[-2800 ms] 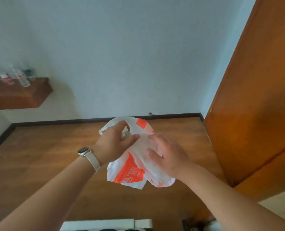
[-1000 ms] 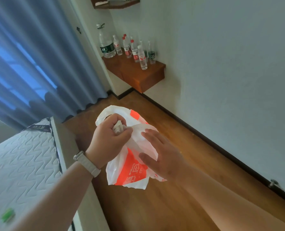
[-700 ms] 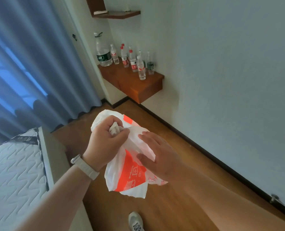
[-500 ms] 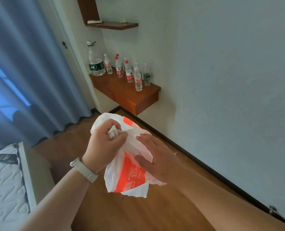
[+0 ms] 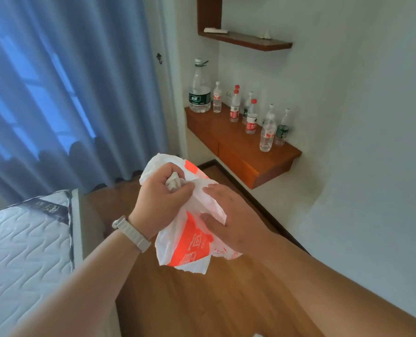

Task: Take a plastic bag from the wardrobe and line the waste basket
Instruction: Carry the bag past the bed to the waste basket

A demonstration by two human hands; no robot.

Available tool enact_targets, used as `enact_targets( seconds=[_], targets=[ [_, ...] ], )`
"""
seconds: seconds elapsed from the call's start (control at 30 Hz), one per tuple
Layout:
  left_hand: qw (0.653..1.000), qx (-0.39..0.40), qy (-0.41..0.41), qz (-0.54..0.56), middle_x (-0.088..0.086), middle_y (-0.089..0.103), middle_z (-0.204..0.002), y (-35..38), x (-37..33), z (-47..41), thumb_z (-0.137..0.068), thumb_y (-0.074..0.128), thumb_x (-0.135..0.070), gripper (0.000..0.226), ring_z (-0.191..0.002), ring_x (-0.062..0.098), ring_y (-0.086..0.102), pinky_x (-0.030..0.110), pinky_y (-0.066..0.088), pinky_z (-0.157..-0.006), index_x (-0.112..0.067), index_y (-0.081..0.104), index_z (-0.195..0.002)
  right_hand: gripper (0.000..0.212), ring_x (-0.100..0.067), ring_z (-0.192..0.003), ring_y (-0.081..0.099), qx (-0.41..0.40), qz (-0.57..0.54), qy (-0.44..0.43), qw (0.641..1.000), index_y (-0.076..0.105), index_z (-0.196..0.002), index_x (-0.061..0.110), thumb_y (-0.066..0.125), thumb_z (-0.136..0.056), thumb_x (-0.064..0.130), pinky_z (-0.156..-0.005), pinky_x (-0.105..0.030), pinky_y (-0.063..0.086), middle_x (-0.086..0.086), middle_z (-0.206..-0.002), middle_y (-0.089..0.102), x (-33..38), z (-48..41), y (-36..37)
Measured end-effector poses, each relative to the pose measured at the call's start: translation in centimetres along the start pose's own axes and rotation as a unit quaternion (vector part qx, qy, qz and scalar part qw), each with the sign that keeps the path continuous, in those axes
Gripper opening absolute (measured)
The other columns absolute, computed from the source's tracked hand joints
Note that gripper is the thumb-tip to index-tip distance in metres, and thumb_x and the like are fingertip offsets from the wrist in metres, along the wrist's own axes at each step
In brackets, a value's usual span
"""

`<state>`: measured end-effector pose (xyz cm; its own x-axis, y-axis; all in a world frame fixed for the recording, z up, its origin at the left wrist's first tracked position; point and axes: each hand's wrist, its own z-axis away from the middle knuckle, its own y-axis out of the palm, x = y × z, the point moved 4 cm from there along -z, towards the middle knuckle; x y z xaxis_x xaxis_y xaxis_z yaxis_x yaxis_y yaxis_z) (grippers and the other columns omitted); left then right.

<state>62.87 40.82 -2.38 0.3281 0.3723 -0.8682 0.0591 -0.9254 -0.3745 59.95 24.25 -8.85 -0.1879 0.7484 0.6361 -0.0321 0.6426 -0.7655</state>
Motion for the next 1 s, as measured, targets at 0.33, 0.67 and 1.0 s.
enact_targets(
  seconds=[0.33, 0.67, 1.0],
  targets=[
    [0.992, -0.096, -0.051, -0.058, -0.009, 0.046, -0.063, -5.6, 8.8, -10.2, -0.070, 0.070, -0.021, 0.017, -0.055, 0.004, 0.042, 0.014, 0.037, -0.051, -0.019, 0.053, -0.067, 0.049, 0.002, -0.133, 0.032, 0.074, -0.050, -0.104, 0.991, 0.029, -0.139, 0.048, 0.046, -0.094, 0.059, -0.106, -0.017, 0.022, 0.025, -0.150, 0.033, 1.1, -16.4, 7.5],
    [0.975, -0.159, -0.121, -0.094, -0.006, 0.050, -0.066, -6.4, 14.9, -25.7, -0.077, 0.075, -0.005, 0.025, -0.056, 0.004, 0.044, 0.013, 0.040, -0.051, -0.016, 0.054, -0.069, 0.055, -0.006, -0.136, 0.035, 0.144, -0.070, -0.203, 0.966, 0.034, -0.145, 0.035, 0.051, -0.096, 0.053, -0.105, -0.019, 0.024, 0.014, -0.152, 0.037, -0.1, -35.8, 7.9],
    [0.965, -0.219, -0.120, -0.079, 0.001, 0.050, -0.069, -10.8, 20.0, -36.2, -0.068, 0.068, -0.024, 0.014, -0.061, 0.012, 0.044, 0.026, 0.041, -0.057, -0.022, 0.054, -0.068, 0.056, -0.010, -0.141, 0.031, 0.146, -0.053, -0.256, 0.954, 0.035, -0.147, 0.031, 0.049, -0.097, 0.052, -0.113, -0.026, 0.022, 0.010, -0.154, 0.036, 2.0, -48.5, 9.8]
  ],
)
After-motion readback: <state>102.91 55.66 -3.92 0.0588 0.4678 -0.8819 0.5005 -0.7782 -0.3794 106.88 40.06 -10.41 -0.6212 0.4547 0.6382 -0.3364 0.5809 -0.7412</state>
